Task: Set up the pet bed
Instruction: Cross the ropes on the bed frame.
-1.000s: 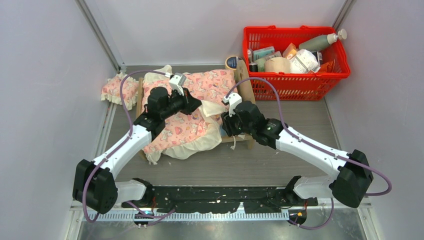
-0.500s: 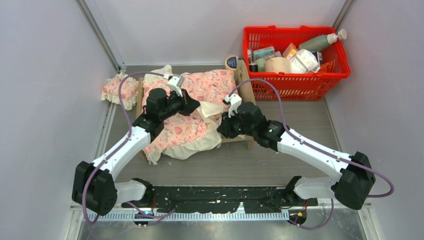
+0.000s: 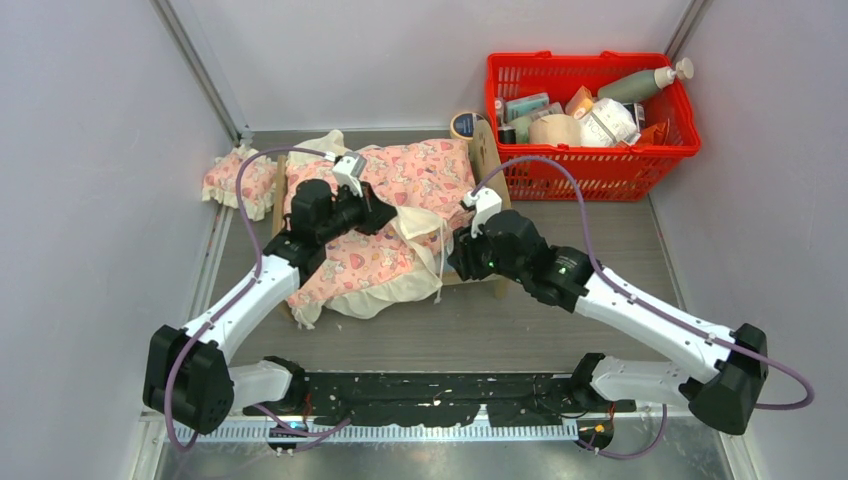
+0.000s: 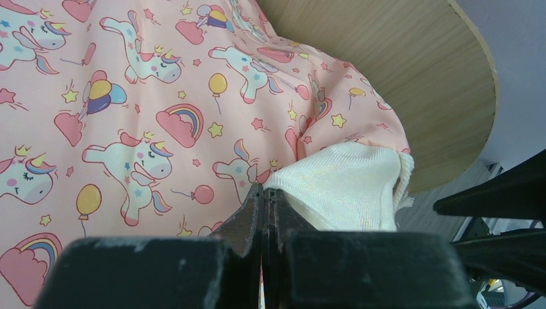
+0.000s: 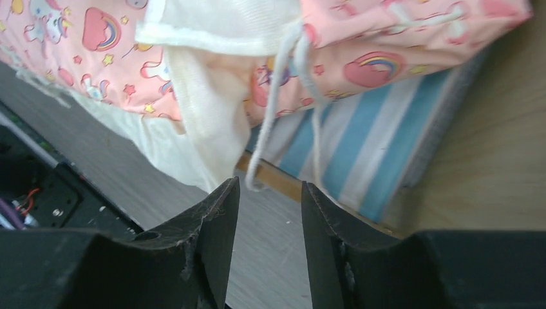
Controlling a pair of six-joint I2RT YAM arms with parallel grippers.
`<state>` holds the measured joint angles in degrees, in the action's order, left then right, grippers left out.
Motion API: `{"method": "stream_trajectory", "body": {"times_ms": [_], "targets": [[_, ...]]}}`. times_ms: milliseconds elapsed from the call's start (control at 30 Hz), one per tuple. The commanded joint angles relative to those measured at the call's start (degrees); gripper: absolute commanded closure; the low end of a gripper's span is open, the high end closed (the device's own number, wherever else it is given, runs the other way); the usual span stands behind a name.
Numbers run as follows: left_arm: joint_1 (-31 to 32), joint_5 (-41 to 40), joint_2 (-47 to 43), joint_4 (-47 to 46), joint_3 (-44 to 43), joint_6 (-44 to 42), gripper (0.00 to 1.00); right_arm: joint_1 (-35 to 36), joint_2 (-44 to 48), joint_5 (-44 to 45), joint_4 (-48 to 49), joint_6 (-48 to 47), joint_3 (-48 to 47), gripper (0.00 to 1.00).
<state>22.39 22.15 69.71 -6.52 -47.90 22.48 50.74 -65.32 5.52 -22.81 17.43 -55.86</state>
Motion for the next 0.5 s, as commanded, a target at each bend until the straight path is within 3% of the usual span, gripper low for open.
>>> {"method": "stream_trajectory", "body": {"times_ms": [0, 467], "targets": [[-0.68, 0.42, -1.34, -0.68, -0.28, -0.17, 1.0, -0.78, 2.56, 10.38, -3.98, -6.42, -3.76, 0.53], [-1.91, 1.8, 0.04, -0.6, -0.59, 0.89, 1.0, -2.13, -5.75, 9.85, 15.61, -10.49, 2.86, 0.52]]}}
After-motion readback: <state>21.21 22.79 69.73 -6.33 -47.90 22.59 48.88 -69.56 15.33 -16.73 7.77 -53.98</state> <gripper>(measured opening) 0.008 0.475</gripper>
